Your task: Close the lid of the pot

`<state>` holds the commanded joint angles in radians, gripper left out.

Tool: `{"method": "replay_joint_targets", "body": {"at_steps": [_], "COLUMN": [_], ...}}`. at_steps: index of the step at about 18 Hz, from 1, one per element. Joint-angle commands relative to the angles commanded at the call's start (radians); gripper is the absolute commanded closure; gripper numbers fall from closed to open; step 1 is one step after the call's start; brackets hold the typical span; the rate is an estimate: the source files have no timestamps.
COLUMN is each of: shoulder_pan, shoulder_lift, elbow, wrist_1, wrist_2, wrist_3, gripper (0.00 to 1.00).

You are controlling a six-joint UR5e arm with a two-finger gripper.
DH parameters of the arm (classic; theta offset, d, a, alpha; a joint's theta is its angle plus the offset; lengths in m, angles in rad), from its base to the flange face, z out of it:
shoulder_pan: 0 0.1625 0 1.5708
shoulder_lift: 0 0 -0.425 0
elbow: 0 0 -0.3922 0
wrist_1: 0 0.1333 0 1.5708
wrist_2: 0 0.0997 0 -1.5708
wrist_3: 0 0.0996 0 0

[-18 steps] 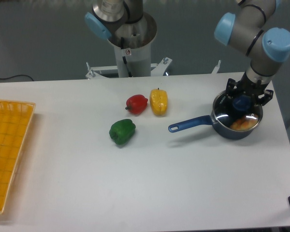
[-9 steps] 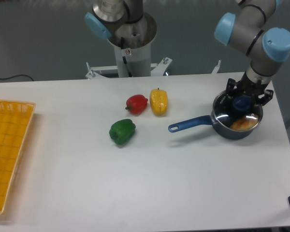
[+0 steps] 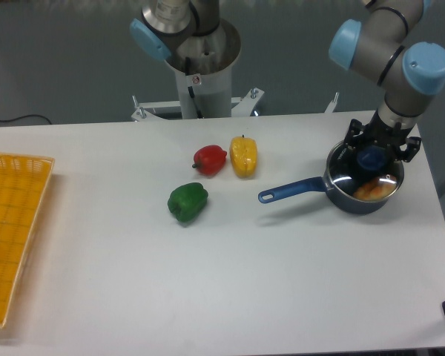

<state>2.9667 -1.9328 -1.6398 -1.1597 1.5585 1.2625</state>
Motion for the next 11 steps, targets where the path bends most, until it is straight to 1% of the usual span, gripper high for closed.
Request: {"method": "replay_joint_targets", "body": {"at_steps": [3, 9, 11], "shoulder_pan": [-0.005, -0.008, -0.012], "shoulder_lift": [0.003, 0.072, 0.078], "elbow": [0.000, 0.003, 0.015], "wrist_1": [0.000, -0.008, -0.015], "wrist_2": [0.003, 0.000, 0.000], "wrist_3": [-0.002, -0.002, -0.002], "gripper": [0.00, 0.00, 0.00]}}
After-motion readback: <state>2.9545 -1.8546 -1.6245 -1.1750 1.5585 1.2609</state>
